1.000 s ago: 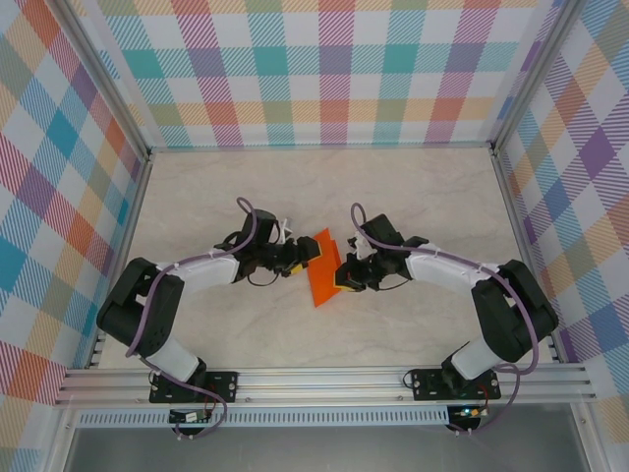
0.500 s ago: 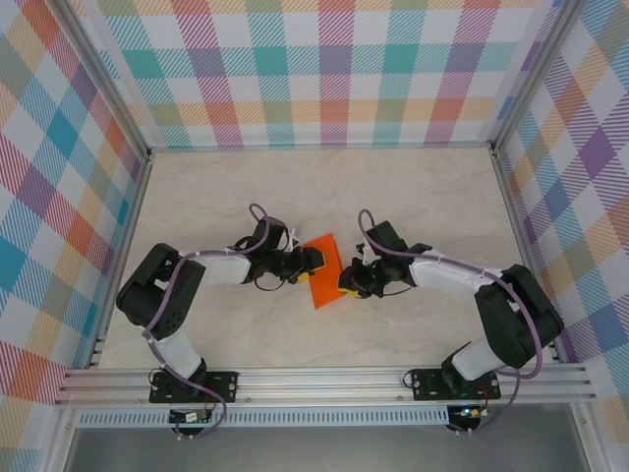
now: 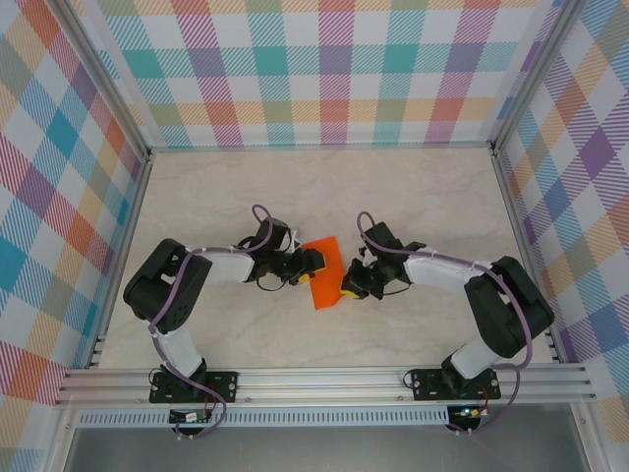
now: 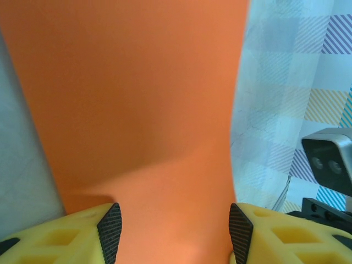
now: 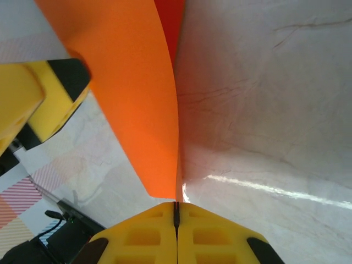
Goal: Fold a paper plane with a square sheet of paper (pick it up from the middle)
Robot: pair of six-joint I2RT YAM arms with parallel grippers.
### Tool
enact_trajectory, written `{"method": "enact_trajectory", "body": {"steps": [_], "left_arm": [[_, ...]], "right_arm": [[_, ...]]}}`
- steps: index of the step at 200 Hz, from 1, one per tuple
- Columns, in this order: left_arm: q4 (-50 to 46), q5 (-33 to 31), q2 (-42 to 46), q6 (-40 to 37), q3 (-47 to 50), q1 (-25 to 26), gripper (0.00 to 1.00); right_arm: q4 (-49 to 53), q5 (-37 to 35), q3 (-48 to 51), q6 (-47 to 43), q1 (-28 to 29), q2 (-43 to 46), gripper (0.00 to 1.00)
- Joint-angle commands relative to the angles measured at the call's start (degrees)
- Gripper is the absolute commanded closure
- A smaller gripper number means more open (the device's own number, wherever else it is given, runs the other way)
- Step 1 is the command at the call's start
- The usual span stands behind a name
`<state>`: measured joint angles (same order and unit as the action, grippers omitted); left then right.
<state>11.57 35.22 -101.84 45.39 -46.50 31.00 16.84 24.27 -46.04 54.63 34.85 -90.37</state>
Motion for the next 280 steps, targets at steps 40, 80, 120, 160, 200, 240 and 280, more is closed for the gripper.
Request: {"method": "enact_trajectory", "body": {"steps": [40, 80, 120, 160, 200, 240, 280], "left_arm": [[-3.83, -0.79, 0.94, -2.58, -2.49, 0.72, 0.44], [-6.56, -8.22, 5.79, -3.46, -3.14, 0.51, 0.50], [-6.31, -9.50, 3.00, -2.85, -3.63, 0.37, 0.62], [-5.13, -5.49, 0.14, -2.83, -4.69, 0.46, 0.68], [-6.77, -4.72, -2.18, -3.15, -5.58, 0.55, 0.71], [-9.06, -5.74, -3.59, -3.55, -6.40, 0.72, 0.72], [-9.66, -6.03, -3.76, -3.90, -6.50, 0.92, 0.73]], "right_arm": [[3.38, -1.47, -6.87, 1.62, -0.13, -5.33, 0.96], [1.27, 0.11, -9.13, 1.62, -0.08, -6.94, 0.96], [1.13, 1.30, -10.47, 2.15, 0.12, -8.54, 0.95], [3.42, 1.10, -8.60, 1.71, 0.14, -5.13, 0.94], [4.24, 3.11, -6.05, 2.40, 0.24, -2.21, 0.92], [4.18, 3.87, -5.42, 3.06, 0.40, 0.97, 0.87], [2.52, 4.64, -6.34, 3.89, 0.59, -0.17, 0.90]]}}
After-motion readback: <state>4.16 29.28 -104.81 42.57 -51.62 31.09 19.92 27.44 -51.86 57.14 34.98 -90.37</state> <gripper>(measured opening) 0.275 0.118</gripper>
